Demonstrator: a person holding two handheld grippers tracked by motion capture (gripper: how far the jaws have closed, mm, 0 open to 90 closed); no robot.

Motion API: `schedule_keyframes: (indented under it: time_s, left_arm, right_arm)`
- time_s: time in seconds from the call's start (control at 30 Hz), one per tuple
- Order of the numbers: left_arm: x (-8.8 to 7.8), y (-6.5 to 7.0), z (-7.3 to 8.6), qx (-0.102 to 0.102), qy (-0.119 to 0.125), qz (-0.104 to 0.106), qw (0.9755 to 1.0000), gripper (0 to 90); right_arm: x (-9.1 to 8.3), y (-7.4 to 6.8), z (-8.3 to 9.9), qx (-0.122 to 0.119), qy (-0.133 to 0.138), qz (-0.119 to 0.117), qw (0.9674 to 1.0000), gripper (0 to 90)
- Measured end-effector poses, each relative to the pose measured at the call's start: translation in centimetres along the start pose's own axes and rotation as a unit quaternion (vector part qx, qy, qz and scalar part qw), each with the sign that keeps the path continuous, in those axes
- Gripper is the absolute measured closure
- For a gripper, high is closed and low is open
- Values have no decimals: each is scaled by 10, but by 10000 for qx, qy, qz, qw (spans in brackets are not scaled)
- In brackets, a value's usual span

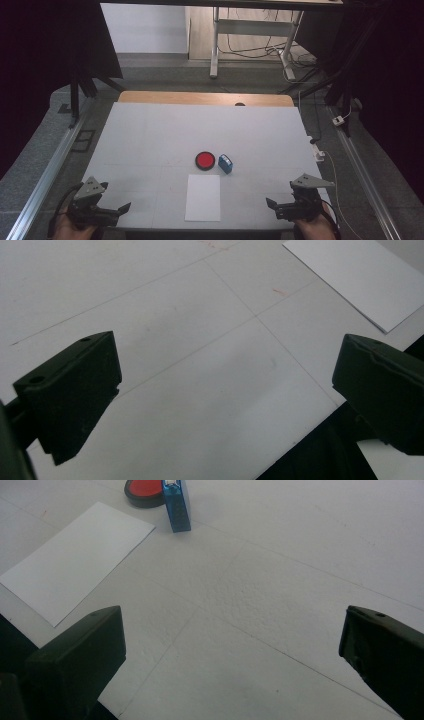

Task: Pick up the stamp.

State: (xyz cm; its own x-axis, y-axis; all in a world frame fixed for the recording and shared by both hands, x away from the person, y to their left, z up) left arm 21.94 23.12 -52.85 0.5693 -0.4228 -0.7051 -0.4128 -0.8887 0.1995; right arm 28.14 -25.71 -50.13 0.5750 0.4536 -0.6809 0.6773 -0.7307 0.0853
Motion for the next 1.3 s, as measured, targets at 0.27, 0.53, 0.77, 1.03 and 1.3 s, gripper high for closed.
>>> schedule_keyframes:
  time_s: [0.27,0.53,0.77,1.03,1.3]
  left_arm:
    - [1,-1,-1,-55,-18,112,9999,0]
    - [2,-1,-1,-44,-53,144,9999,0]
    - [2,-1,0,-87,-75,203,9997,0]
    - [3,0,0,-40,-118,226,9997,0]
    - [3,0,0,-64,-118,208,9997,0]
  right_arm:
    - [0,-1,-1,-56,10,-6,10000,0]
    - [-5,0,-6,-90,217,10,9997,0]
    - [-3,-3,-10,-256,269,-54,9993,0]
    - [-1,-9,-19,-484,395,-135,9980,0]
    - [3,-14,-28,-536,585,-364,9962,0]
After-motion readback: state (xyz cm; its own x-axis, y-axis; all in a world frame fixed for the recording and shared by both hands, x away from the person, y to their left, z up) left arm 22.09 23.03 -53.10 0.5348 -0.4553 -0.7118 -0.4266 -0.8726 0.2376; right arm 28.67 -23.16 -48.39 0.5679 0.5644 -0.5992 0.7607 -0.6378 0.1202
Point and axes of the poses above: each handheld gripper's, and its own axes: x roughly forward along the jaws, z roughly out of its underside, y roughly to its right, the point moved 7 cm from there along x, roughly forward along the jaws, and after that the axes turned 10 degrees about -x, right-handed, at the moved point
